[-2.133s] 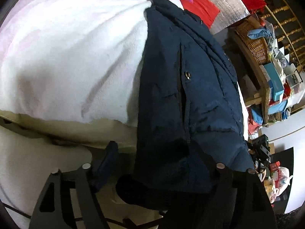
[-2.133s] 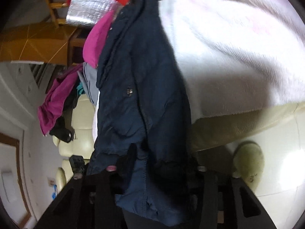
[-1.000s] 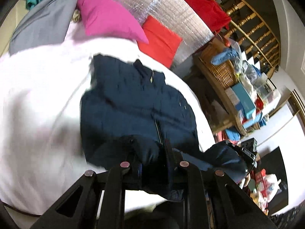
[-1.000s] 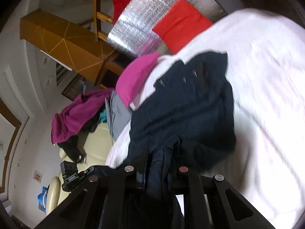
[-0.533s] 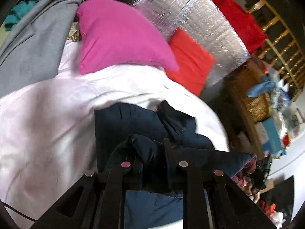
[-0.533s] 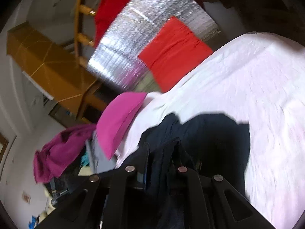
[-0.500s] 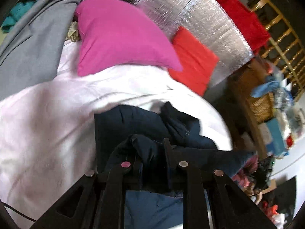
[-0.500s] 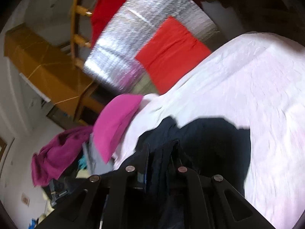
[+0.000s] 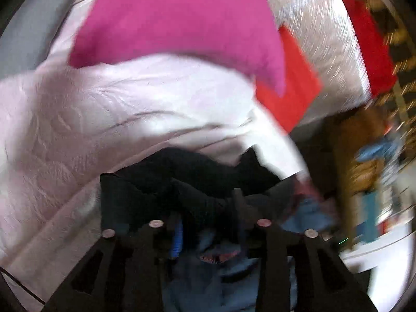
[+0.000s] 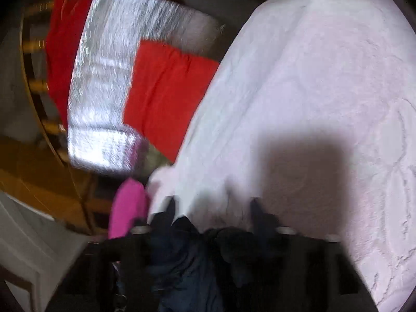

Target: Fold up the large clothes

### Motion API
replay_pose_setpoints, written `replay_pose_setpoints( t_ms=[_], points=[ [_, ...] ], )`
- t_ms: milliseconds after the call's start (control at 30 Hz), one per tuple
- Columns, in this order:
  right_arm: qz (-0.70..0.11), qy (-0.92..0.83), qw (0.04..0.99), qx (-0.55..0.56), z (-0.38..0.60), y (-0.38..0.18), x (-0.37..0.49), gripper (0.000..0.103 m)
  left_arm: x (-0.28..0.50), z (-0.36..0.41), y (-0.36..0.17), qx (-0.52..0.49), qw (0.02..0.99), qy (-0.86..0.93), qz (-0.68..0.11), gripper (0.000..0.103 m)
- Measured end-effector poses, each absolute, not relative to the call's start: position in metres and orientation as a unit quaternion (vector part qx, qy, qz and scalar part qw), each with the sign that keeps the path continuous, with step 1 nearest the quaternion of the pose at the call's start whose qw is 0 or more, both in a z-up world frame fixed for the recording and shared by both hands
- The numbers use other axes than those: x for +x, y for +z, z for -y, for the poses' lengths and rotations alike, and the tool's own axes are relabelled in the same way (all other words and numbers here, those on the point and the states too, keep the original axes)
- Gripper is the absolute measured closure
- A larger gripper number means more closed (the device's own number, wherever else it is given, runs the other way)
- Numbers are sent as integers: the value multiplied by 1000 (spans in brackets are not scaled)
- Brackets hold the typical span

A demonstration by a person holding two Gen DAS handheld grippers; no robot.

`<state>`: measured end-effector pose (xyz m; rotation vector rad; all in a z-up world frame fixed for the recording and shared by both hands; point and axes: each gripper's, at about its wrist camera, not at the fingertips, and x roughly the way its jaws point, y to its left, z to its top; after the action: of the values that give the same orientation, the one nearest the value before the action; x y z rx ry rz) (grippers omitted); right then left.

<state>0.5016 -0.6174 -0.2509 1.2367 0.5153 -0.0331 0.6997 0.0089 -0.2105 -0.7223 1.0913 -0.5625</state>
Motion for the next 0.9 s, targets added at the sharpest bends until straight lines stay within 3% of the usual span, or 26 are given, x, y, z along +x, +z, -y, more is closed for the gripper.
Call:
replay_pose_setpoints(
  t_ms=[67,133,200,467,700,900],
  points=[
    [-246,-6,794,556,616,-244,490,34,689,-24,-203,-374,753,-270,-470,47],
    [-259,0,807,531,609,-236,479,34,664,-47,-189,-404,783,-231,-413,14],
    [-277,1,822,498,597,-224,466,34,639,-61,-181,-409,805,-200,-381,13],
    [-336,12,859,386,536,-196,398,34,535,-63,-190,-322,826,-154,-436,13],
    [-339,78,823,449,500,-222,326,29,446,-43,-213,-310,802,-171,-481,13],
    [-345,87,783,511,477,-255,296,28,430,-41,-217,-347,785,-152,-490,13]
  ],
)
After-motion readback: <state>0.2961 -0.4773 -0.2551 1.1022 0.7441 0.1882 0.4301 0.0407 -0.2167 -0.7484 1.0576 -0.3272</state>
